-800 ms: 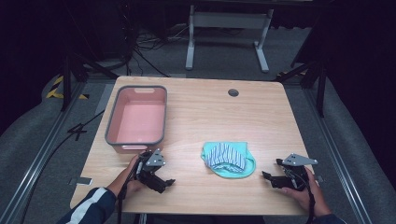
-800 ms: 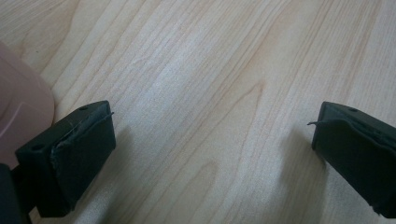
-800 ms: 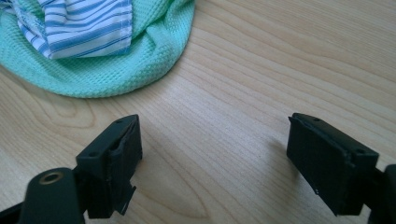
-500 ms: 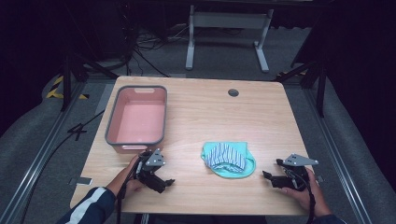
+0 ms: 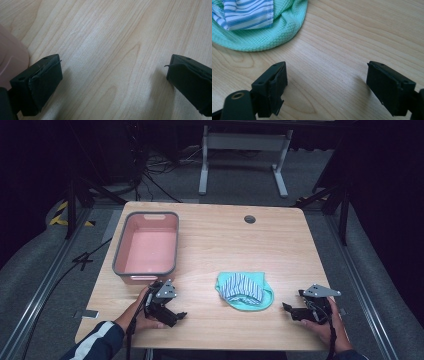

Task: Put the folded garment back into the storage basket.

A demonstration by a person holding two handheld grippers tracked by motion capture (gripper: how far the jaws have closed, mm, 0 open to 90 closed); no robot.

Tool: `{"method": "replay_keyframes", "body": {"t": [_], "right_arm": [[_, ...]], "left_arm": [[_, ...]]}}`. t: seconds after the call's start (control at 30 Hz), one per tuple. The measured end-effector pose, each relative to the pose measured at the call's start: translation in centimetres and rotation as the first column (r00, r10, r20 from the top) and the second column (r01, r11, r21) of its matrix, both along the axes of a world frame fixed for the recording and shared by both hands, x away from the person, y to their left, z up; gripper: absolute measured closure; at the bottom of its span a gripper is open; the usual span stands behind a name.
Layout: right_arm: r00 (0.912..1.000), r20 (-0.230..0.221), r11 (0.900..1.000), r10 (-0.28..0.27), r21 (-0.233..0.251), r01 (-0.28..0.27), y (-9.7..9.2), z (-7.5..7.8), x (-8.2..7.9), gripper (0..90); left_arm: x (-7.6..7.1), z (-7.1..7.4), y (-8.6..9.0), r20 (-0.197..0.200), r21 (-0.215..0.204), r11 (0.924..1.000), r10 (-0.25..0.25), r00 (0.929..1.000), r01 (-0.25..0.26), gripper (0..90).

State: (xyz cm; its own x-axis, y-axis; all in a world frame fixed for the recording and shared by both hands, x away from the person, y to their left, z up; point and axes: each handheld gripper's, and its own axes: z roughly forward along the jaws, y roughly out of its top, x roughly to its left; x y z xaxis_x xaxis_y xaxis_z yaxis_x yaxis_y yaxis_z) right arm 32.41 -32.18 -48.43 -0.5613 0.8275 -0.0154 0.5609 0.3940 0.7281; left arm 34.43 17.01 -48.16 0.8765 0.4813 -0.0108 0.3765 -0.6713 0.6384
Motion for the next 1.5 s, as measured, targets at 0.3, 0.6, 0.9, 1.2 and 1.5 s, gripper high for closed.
{"method": "replay_keyframes", "body": {"t": [0.3, 0.6, 0.9, 1.2, 1.5], "right_arm": [[0.9998, -0.02, 0.9987, 0.003, 0.051, -0.002, 0.5, 0.8, 0.4, 27.2], [0.9994, 0.01, 0.9982, 0.034, 0.049, -0.035, 3.2, 2.6, 1.8, 37.3], [0.9976, 0.022, 0.9973, 0.065, 0.034, -0.066, 5.2, 3.1, 3.6, 43.0], [0.9959, 0.0, 0.9959, 0.09, 0.001, -0.09, 6.8, 2.5, 5.2, 46.5], [0.9934, -0.056, 0.9949, 0.1, 0.008, -0.1, 7.3, 1.0, 5.6, 43.7]], "left_arm": [[0.5, 0.8, -2.1, 0.005, 0.014, 0.9997, -0.02, 0.9998, 0.02, 22.3], [2.0, 1.3, -6.6, 0.019, -0.002, 0.9996, -0.028, 0.9994, 0.028, 29.0], [4.1, 2.7, -9.1, 0.077, -0.046, 0.9987, -0.019, 0.9968, 0.023, 31.6], [6.8, 1.6, -11.0, 0.064, -0.069, 0.9962, 0.058, 0.9963, -0.053, 32.6], [7.5, 0.2, -11.4, 0.001, -0.075, 0.9951, 0.064, 0.9979, -0.064, 27.0]]}}
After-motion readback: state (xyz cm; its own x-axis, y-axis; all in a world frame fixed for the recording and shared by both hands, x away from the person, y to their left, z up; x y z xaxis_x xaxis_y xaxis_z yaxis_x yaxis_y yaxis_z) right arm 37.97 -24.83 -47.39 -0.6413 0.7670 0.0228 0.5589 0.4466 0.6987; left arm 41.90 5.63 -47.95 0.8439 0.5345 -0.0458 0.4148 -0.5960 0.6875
